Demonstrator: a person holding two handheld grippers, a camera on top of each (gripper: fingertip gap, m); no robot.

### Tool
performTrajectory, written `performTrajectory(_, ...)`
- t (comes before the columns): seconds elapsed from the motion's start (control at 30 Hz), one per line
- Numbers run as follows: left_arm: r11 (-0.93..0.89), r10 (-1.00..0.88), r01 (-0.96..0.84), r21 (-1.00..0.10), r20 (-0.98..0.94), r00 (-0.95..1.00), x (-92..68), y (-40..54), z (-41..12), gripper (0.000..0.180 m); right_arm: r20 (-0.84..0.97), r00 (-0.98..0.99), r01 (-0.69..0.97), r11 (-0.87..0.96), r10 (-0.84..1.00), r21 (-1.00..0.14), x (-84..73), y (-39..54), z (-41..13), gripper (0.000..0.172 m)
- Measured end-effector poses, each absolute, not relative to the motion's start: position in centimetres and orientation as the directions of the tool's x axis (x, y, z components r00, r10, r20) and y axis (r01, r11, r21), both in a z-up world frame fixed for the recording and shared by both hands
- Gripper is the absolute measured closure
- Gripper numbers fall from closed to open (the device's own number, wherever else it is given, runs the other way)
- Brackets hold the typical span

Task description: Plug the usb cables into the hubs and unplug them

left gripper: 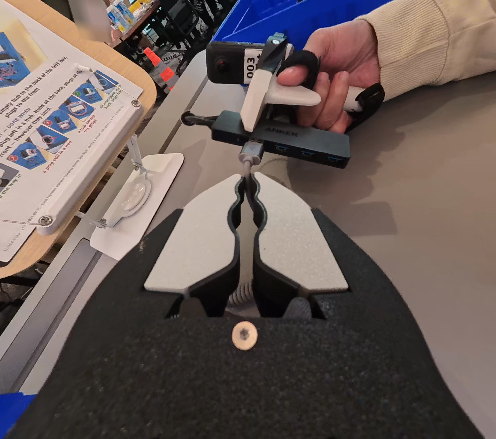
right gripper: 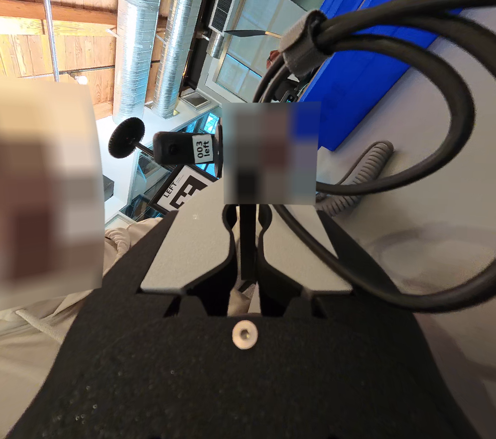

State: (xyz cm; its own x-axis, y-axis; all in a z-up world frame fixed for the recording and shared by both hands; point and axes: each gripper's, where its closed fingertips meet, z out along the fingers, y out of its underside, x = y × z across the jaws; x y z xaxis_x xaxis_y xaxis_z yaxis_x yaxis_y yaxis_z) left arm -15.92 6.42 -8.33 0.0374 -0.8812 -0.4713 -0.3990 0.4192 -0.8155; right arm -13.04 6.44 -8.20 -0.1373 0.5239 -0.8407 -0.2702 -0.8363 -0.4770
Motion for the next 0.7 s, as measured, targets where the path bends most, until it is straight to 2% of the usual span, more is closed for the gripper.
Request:
performTrajectory(0.33, 0.426, -0.878, -0.38, -0.821, -0.476, 0.046, -16.0, 6.5, -8.3, 0.176, -0.846, -0.214, -0.266, -0.862, 0.489, -0.431, -12.9, 6.2, -7.8, 0.161)
performTrajectory(0.7, 0.381, -0.911, -0.295, -0.876, -0.41, 0.043, -16.4, 6.0, -6.9, 0.169, -0.851, -0.296, -0.266, -0.893, 0.434, -0.363, -12.8, 6.1, -7.6, 0.161)
